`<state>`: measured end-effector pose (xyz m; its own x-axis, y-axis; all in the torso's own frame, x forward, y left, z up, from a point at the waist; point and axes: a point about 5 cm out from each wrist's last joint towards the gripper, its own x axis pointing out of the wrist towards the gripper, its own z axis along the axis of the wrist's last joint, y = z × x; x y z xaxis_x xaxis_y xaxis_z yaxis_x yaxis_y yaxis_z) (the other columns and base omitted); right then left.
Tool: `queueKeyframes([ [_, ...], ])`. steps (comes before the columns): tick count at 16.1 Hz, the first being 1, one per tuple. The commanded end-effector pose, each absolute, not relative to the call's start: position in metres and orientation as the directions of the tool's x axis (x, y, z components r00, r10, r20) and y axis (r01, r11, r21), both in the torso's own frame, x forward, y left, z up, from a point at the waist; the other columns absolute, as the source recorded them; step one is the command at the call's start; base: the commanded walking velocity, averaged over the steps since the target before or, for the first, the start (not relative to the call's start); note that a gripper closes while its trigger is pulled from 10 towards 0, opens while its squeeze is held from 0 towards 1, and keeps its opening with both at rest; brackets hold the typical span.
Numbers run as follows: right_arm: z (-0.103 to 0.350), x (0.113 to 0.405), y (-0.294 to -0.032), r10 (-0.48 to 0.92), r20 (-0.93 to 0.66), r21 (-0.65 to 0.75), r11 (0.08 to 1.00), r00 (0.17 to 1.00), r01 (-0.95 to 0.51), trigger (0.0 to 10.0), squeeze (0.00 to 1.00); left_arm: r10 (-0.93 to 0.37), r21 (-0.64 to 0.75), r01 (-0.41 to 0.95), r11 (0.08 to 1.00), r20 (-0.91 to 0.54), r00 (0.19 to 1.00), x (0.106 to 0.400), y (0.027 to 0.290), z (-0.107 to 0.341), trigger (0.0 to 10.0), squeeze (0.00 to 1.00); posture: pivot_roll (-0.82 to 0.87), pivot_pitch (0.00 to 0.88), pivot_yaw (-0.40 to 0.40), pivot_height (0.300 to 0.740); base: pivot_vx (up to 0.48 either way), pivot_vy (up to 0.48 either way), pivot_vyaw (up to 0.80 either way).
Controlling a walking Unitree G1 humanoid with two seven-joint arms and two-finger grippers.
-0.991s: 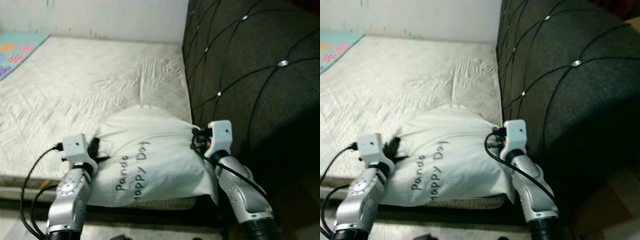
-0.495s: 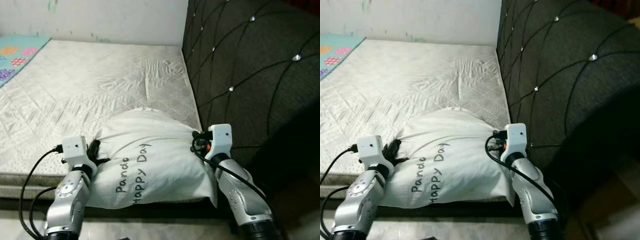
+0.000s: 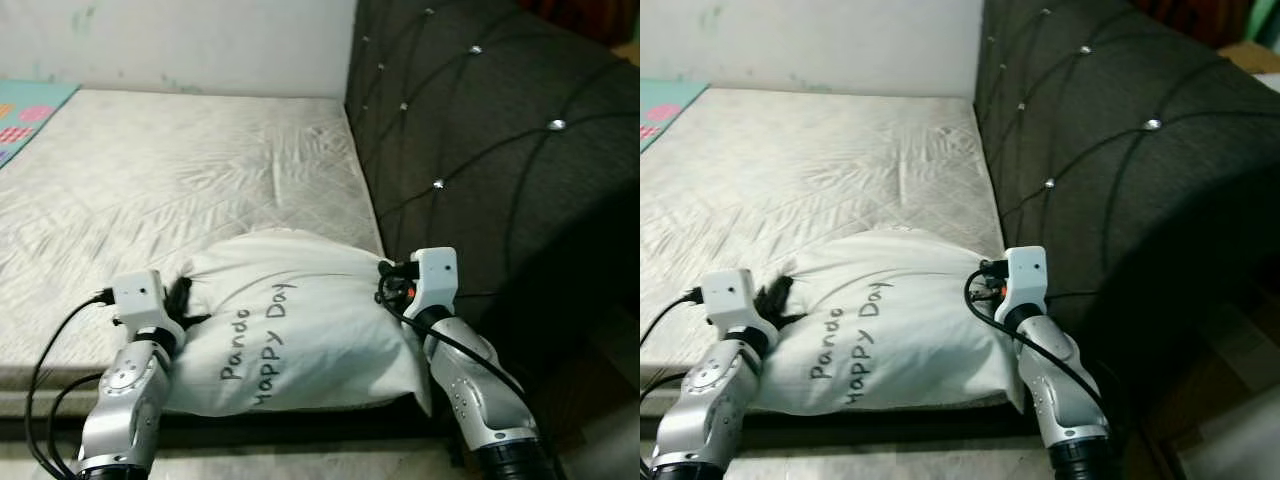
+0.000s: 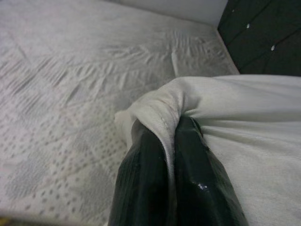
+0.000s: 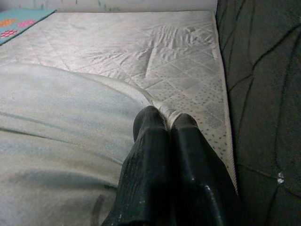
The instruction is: Clean up the room
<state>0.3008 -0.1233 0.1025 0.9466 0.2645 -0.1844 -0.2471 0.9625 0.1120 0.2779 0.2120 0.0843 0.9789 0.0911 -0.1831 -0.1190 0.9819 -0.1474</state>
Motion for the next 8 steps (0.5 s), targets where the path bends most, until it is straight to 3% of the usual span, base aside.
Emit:
queueKeyframes([
  [1,0.135,0.3096,-0.1545,0.14,-0.04,0.056,0.989,0.989,-0.137,10.0,0.0,0.191,-0.122,-0.198,0.973,-0.067,0.979,0.2793,0.2342,0.1077,10.0,0.0,-0.12,0.0,-0.016,0.74,0.375,0.0,0.0],
  [8,0.135,0.3101,-0.1541,0.144,-0.04,0.054,0.989,0.989,-0.141,10.0,0.0,0.195,-0.119,-0.201,0.972,-0.067,0.979,0.2789,0.2343,0.1083,10.0,0.0,-0.12,0.0,-0.017,0.74,0.378,0.0,0.0],
])
